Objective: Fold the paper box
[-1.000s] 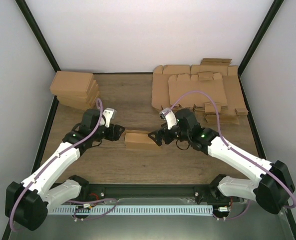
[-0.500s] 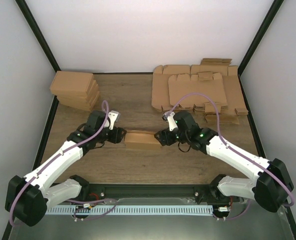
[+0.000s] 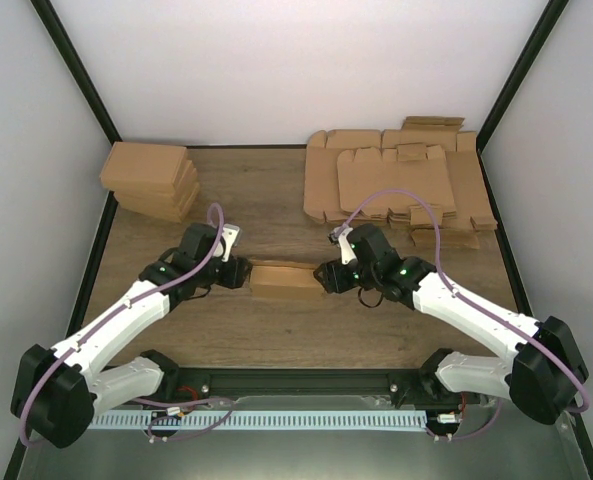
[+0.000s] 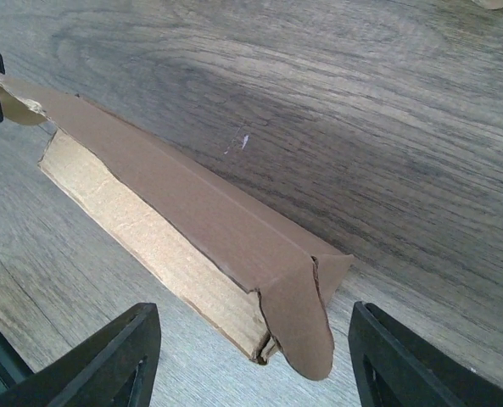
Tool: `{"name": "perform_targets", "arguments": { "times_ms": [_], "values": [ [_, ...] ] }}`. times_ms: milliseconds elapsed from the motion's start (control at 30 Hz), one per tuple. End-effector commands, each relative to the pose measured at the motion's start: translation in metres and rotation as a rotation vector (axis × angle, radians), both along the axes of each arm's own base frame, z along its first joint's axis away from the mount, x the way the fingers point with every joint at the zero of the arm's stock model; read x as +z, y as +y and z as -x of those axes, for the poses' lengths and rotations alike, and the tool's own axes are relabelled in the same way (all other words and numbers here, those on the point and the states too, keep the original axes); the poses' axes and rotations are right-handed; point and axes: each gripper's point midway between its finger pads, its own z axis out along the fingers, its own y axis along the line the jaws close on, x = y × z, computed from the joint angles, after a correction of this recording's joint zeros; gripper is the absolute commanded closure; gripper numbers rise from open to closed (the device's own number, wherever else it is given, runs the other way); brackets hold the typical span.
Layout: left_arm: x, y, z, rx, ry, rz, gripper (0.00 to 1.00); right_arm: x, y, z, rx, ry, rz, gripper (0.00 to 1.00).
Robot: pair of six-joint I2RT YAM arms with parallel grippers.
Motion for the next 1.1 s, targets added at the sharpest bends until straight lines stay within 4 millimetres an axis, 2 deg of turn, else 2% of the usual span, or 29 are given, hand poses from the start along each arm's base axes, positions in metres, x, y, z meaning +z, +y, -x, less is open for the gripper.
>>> {"name": "perform_targets", "arguments": {
  "times_ms": [0, 167, 267, 367, 500, 1067],
  "values": [
    [-0.004, 0.003, 0.001, 0.012, 0.003, -0.010, 0.46, 0.001, 0.002, 0.003, -0.002, 0.012, -0.024, 0.37],
    [-0.002, 0.002, 0.001, 0.012, -0.004, -0.006, 0.48, 0.015, -0.002, 0.001, -0.041, -0.023, -0.059, 0.31],
    [-0.001, 0.002, 0.001, 0.009, -0.005, -0.003, 0.49, 0.022, -0.002, 0.000, -0.052, -0.035, -0.072, 0.31],
    [-0.001, 0.002, 0.001, 0.007, -0.004, -0.003, 0.49, 0.023, -0.003, -0.001, -0.068, -0.038, -0.086, 0.36],
    [0.000, 0.002, 0.001, 0.008, -0.007, -0.002, 0.49, 0.018, -0.009, -0.005, -0.122, -0.025, -0.073, 0.48],
    [0.003, -0.003, 0.003, -0.008, -0.007, 0.021, 0.53, 0.015, -0.006, -0.009, -0.142, 0.000, -0.081, 0.57]
  ]
}}
